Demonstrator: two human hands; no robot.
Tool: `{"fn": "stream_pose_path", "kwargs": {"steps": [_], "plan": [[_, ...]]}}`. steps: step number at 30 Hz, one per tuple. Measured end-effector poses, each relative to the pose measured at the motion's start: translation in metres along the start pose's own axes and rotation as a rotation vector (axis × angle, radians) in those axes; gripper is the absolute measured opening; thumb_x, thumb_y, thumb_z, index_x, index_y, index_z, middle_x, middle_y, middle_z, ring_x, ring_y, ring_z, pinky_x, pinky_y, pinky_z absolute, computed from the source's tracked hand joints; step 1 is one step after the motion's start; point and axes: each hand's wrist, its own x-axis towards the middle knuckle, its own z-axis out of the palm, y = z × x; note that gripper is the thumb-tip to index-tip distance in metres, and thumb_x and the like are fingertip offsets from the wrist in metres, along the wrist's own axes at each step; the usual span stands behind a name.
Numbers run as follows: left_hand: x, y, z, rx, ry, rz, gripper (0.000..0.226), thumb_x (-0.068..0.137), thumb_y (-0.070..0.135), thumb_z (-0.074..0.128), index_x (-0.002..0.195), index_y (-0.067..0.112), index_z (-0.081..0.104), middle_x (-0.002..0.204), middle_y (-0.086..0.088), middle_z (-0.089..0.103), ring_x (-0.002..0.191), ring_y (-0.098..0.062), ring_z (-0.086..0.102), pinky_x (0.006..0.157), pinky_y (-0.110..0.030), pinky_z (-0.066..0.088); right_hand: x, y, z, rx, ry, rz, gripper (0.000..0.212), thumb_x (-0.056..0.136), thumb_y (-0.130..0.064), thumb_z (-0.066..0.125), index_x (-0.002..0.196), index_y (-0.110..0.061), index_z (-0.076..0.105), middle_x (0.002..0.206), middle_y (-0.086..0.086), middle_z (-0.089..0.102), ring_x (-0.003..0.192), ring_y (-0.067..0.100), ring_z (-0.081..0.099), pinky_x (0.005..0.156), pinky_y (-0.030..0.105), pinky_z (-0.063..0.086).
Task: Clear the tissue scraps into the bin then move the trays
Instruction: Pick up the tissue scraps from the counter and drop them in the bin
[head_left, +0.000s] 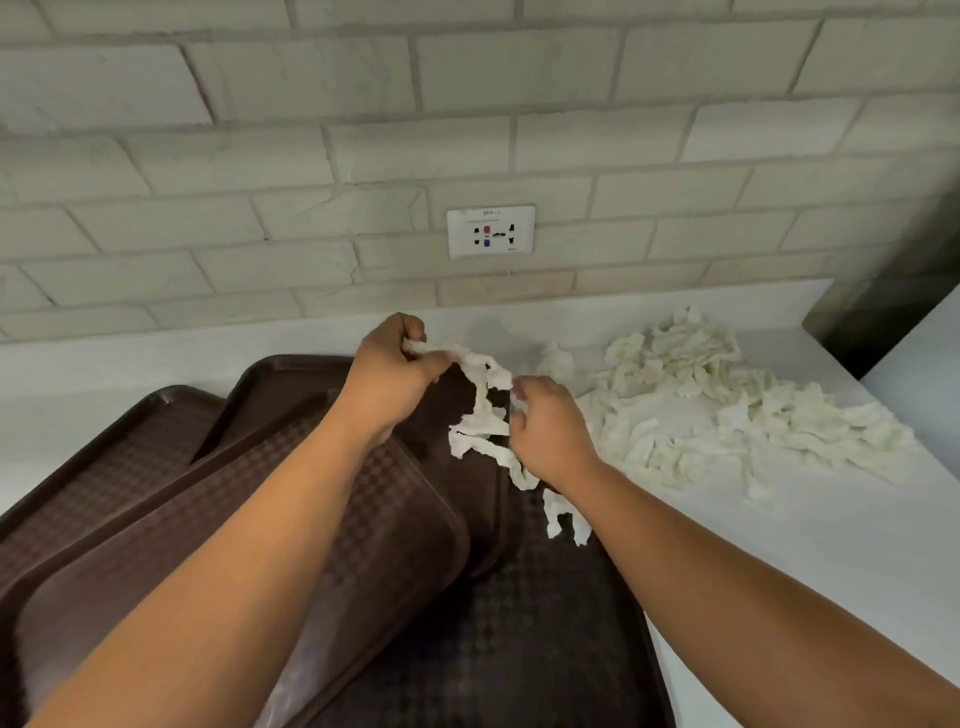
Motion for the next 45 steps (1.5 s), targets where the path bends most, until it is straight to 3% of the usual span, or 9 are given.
{"fn": "stream_pose_path", "kwargs": {"steps": [10,16,19,29,31,35,39,42,45], "plan": [[0.013,-0.002,-0.032,-0.073,0.292,0.072,0.030,0.082,0.015,0.069,0.070,0.026,0.044,0.073,0.004,0.051,0.066,-0.020,0.052,0.065,-0.031,0.043,0.049,-0.005,0.024,-0.349,-0.449,-0.042,0.052,0.089,-0.014,0.052,0.140,-0.023,0.048,0.139,0.009,0.045,0.120,0.030,0.046,0.100,0.038,0.045],[0.011,-0.011,-0.035,-0.053,0.273,0.059,0.027,0.082,0.014,0.067,0.069,0.026,0.045,0.074,-0.003,0.052,0.068,-0.020,0.050,0.063,-0.030,0.040,0.040,-0.012,0.014,-0.373,-0.479,0.056,0.057,0.077,-0.024,0.065,0.128,-0.011,0.042,0.116,0.012,0.048,0.098,0.031,0.057,0.077,0.036,0.051],[0.006,-0.010,-0.030,-0.064,0.264,0.039,0.026,0.081,0.013,0.067,0.071,0.024,0.046,0.073,-0.004,0.051,0.066,-0.021,0.052,0.062,-0.029,0.040,0.033,-0.013,0.012,-0.533,-0.580,0.066,0.019,0.078,-0.006,0.063,0.094,-0.010,0.053,0.090,0.007,0.057,0.079,0.024,0.058,0.063,0.031,0.045],[-0.021,0.029,-0.004,-0.060,0.221,0.138,0.020,0.085,0.011,0.070,0.076,0.018,0.053,0.066,0.008,0.047,0.049,-0.001,0.037,0.048,-0.013,0.034,0.010,-0.022,-0.084,0.004,-0.214,0.073,0.024,0.096,-0.012,0.047,0.091,-0.009,0.070,0.083,0.013,0.069,0.067,0.030,0.068,0.056,0.029,0.049],[-0.030,0.044,0.010,-0.074,0.188,0.154,0.019,0.084,0.014,0.073,0.075,0.019,0.057,0.071,0.006,0.056,0.055,-0.002,0.046,0.055,-0.014,0.041,-0.005,-0.021,-0.115,0.156,-0.156,0.097,0.022,0.101,-0.018,0.045,0.101,-0.011,0.067,0.076,0.010,0.066,0.048,0.023,0.063,0.044,0.023,0.042],[-0.052,0.076,0.047,-0.109,0.063,0.187,0.020,0.079,0.018,0.077,0.069,0.026,0.061,0.091,0.000,0.072,0.090,-0.022,0.066,0.084,-0.035,0.053,-0.043,-0.008,-0.176,0.263,-0.023,0.123,0.024,0.103,-0.019,0.044,0.107,-0.011,0.066,0.070,-0.008,0.050,0.055,0.011,0.046,0.059,0.032,0.043],[-0.090,0.110,0.098,-0.187,-0.049,0.185,0.020,0.077,0.019,0.076,0.068,0.028,0.061,0.083,-0.003,0.073,0.085,-0.032,0.072,0.084,-0.045,0.058,-0.103,0.021,-0.237,0.278,0.019,0.196,0.019,0.096,-0.029,0.055,0.097,-0.010,0.054,0.084,0.003,0.055,0.069,0.017,0.051,0.068,0.045,0.049],[-0.129,0.131,0.147,-0.262,-0.141,0.190,0.023,0.087,0.003,0.069,0.075,0.018,0.057,0.083,-0.007,0.068,0.081,-0.025,0.072,0.071,-0.024,0.056,-0.164,0.054,-0.278,0.131,-0.006,0.232,0.034,0.084,-0.024,0.073,0.098,-0.015,0.044,0.092,-0.002,0.054,0.070,0.012,0.049,0.057,0.026,0.039],[-0.174,0.144,0.201,-0.309,-0.249,0.194,0.023,0.088,-0.005,0.065,0.076,0.013,0.056,0.083,-0.007,0.066,0.073,-0.019,0.068,0.076,-0.030,0.058,-0.229,0.096,-0.311,0.037,0.016,0.309,0.032,0.084,-0.016,0.069,0.104,-0.012,0.045,0.097,-0.002,0.058,0.076,0.014,0.054,0.057,0.023,0.042]]}}
